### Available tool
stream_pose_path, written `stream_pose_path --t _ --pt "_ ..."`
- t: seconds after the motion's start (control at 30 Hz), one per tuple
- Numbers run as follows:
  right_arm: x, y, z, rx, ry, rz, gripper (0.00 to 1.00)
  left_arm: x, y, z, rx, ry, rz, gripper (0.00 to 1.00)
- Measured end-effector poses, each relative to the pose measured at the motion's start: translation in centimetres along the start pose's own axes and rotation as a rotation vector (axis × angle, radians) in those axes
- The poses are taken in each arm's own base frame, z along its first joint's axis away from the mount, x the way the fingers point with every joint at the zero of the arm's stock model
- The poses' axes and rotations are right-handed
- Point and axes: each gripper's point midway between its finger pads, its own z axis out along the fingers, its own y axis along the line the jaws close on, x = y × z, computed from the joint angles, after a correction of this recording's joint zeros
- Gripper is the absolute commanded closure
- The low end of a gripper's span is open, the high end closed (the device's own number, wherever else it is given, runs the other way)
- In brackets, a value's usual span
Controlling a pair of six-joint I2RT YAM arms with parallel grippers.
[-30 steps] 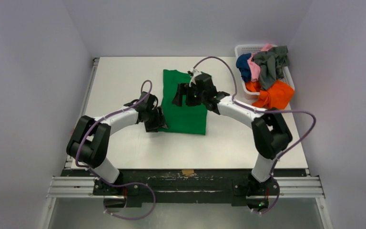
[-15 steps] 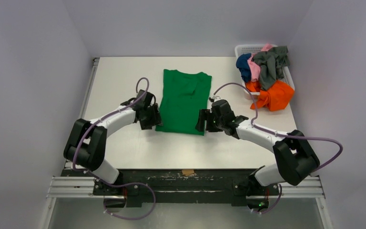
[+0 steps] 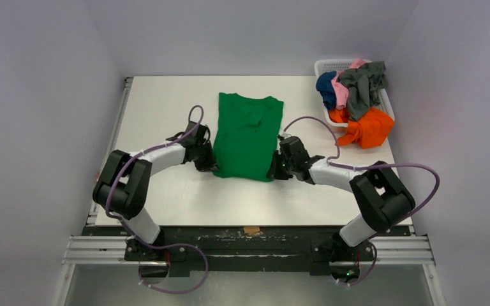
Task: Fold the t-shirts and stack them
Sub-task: Grab one side of the 2/3 rectangular tshirt with both arms, then fold the long partially folded tshirt into a neat square
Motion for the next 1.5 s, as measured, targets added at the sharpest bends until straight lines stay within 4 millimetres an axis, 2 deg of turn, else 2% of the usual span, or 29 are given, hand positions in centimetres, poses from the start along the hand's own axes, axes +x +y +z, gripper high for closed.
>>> stream_pose_path --t 0.13,0.27,0.4,0.5,0.6,0.73,0.8,0.87,1.0,1.1,1.27,1.5 --pt "0.3 0.0 -0.1 -0.009 0.0 0.02 1.0 0.7 0.1 -0.3 0.03 -0.012 -0.004 1.0" --pt "2.3 -0.4 -1.9 -0.021 0.031 0.029 1.0 3.3 0.9 -1.5 0.042 -0.001 -0.01 1.0" --pt "5.1 0.5 -5.8 -0.095 0.085 0.017 1.0 7.8 0.6 -3.9 0.061 0.029 0.031 1.0" --pt "6.0 1.8 -9.3 -0.18 0.087 0.0 1.0 11.1 -1.2 -6.7 0.113 0.041 0.116 1.0" --pt "5.8 3.2 -12.5 -0.27 0.046 -0.019 1.0 12.2 -2.4 -9.1 0.18 0.022 0.139 1.0" --pt "5.5 3.7 -14.5 -0.3 0.012 -0.018 1.0 11.7 -2.9 -11.6 0.225 -0.04 0.126 1.0" --pt "4.9 3.7 -14.8 -0.277 -0.003 -0.014 1.0 11.1 -3.3 -12.4 0.221 -0.06 0.124 1.0" --pt "3.4 3.9 -15.0 -0.251 -0.039 -0.01 1.0 9.6 -4.3 -13.3 0.21 -0.096 0.128 1.0" --pt "-1.2 4.0 -15.1 -0.19 -0.134 0.019 1.0 5.5 -6.8 -14.4 0.186 -0.158 0.12 1.0" --pt "-4.8 3.4 -14.4 -0.166 -0.189 0.069 1.0 1.5 -8.0 -14.3 0.16 -0.201 0.085 1.0" --pt "-9.2 1.1 -11.6 -0.108 -0.207 0.162 1.0 -3.1 -8.2 -12.5 0.107 -0.218 0.035 1.0" --pt "-13.6 -1.0 -7.0 -0.057 -0.182 0.224 1.0 -8.5 -9.5 -7.3 0.032 -0.186 0.038 1.0"
